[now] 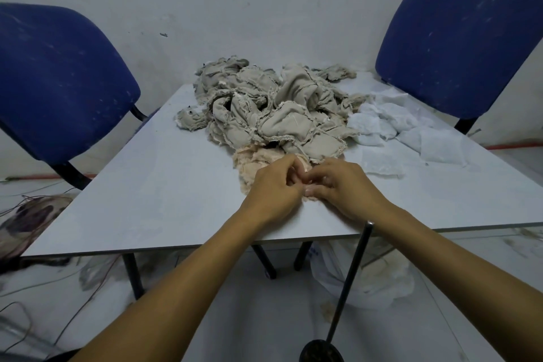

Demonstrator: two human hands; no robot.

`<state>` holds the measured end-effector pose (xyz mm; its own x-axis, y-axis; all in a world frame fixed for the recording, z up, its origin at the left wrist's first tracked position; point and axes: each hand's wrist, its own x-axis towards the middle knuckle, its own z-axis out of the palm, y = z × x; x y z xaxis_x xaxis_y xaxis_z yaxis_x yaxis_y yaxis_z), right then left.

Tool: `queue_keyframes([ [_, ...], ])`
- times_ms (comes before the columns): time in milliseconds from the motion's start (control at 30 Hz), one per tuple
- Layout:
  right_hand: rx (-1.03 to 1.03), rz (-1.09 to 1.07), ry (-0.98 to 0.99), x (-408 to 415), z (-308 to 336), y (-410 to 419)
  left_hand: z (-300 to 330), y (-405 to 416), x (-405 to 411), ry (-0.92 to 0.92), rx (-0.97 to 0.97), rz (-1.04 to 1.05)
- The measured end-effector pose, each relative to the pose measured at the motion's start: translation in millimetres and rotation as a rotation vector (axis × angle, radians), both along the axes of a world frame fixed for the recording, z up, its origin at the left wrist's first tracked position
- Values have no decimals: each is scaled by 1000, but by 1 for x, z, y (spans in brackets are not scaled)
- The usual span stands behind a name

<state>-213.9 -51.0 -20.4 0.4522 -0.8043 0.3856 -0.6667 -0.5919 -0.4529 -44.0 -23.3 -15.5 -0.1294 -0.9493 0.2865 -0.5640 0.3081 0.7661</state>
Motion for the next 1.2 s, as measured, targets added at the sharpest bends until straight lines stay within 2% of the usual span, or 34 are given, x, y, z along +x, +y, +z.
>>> queue_keyframes([
  [133, 58, -146, -109, -2, -4, -2, 0, -7, -1, -68, 102, -73],
  [267, 358, -66, -486, -10, 0, -9, 0, -12, -2, 142, 144, -46],
  [333, 470, 21, -561, -13, 3, -10, 1, -14, -6, 221, 141, -4],
  [400, 544, 127, -556, -16, 5, -10, 3, -17, -8, 282, 130, 22],
  [467, 571, 207, -460, -22, 9, -10, 8, -18, -8, 442, 166, 10],
  [567, 558, 251, -311, -25, 16, -7, 13, -16, -6, 733, 258, -95],
  [667, 531, 250, -315, -23, 16, -4, 13, -16, -5, 856, 323, -202],
  [833, 511, 213, -585, -27, 9, -3, 17, -17, -2, 771, 430, -230],
  [1000, 504, 170, -663, -27, 5, -5, 18, -15, -1, 579, 539, -351],
  [1133, 440, 131, -694, -26, 0, -5, 22, -15, -2, 357, 385, -265],
  [1200, 454, 159, -724, -26, 2, -5, 23, -16, -4, 345, 286, -202],
])
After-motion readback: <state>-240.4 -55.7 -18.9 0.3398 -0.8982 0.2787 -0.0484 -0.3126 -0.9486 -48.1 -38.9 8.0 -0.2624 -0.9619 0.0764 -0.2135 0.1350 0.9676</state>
